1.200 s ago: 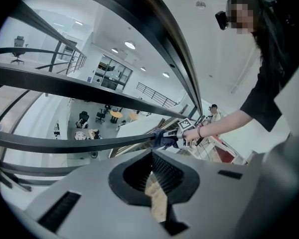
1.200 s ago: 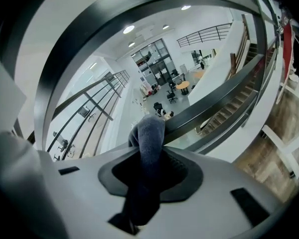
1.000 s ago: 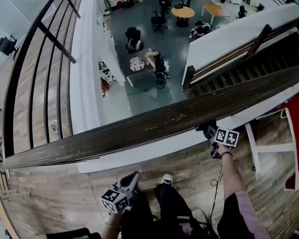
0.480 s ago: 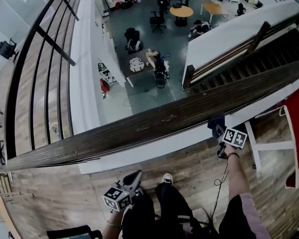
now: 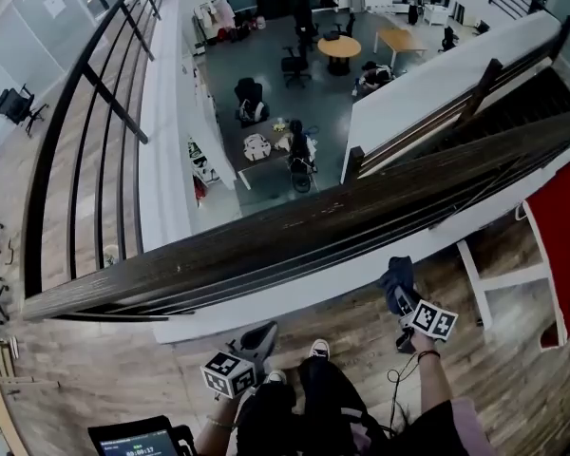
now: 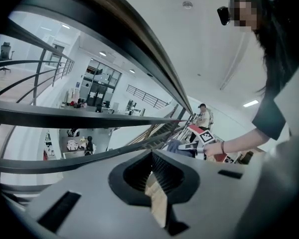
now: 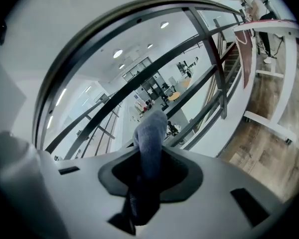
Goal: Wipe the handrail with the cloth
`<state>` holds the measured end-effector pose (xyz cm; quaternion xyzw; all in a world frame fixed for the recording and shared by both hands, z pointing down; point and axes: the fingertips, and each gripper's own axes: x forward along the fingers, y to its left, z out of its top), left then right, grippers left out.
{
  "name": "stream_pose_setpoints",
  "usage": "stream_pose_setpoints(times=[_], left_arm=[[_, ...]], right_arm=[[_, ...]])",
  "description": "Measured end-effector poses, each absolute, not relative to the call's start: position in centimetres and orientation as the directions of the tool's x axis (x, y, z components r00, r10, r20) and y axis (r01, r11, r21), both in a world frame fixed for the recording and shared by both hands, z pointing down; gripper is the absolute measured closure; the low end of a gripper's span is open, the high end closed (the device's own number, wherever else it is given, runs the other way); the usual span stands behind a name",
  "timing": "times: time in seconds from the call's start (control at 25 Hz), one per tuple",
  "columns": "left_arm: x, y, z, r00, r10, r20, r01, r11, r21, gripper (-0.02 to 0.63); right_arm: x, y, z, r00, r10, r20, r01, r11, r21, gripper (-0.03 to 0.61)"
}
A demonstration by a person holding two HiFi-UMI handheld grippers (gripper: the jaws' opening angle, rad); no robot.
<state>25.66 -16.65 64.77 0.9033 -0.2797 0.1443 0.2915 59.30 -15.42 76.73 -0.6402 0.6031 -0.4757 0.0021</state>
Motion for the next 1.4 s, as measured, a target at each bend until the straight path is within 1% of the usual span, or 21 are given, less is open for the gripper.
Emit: stream_pose_setpoints(times=[0.12,0.28,0.64,0.76,0.88,1.0,1.12,1.24,1.4], left_arm=[[24.2,-14.7,63.5,0.808,-0.424,0.409,-0.583,-0.677,0.449,0.614],[22.5,-11.7,61.9,0.845,-0.372,0.384,-0.523,-0.726,0.447,0.614],[15.5,-5.1,55.9,0.907,-0.328,0.263,-0.411,-0.823,0.391,0.614],[12.5,-2.2,55.2,0.912,-0.323,0.252,-0.402,-0.827,0.393,0.614],[10.5,0.4,55.3,0.919,-0.301,0.255,-0.384,-0.83,0.404,0.614],[10.1,2.3,54.9,0.93,-0.271,0.247,-0.354,-0.838,0.415,0.614],[10.7,4.0,54.6,0.94,-0.242,0.239,-0.324,-0.851,0.412,0.614],[11.5,5.5,53.7,0.951,-0.209,0.228,-0.285,-0.88,0.381,0.614],[12.7,7.7,53.1,0.957,-0.177,0.23,-0.248,-0.91,0.332,0.614]], right_arm=[[55.6,-11.0,74.5,-0.173,-0.771,0.613,-0.794,-0.26,-0.55,0.486],[50.5,-7.0,70.2,-0.129,-0.801,0.585,-0.826,-0.24,-0.511,0.486],[37.4,3.0,61.1,-0.045,-0.894,0.445,-0.765,-0.255,-0.591,0.486],[32.8,6.1,59.5,-0.06,-0.91,0.41,-0.752,-0.229,-0.619,0.486],[29.5,9.5,58.6,-0.042,-0.912,0.407,-0.749,-0.241,-0.617,0.486],[27.4,11.9,57.6,-0.024,-0.913,0.406,-0.741,-0.257,-0.62,0.486],[25.3,13.4,56.5,-0.044,-0.92,0.39,-0.742,-0.232,-0.63,0.486],[23.4,14.1,55.3,-0.068,-0.925,0.374,-0.738,-0.206,-0.643,0.486],[22.6,15.0,54.5,-0.093,-0.927,0.364,-0.751,-0.174,-0.637,0.486]])
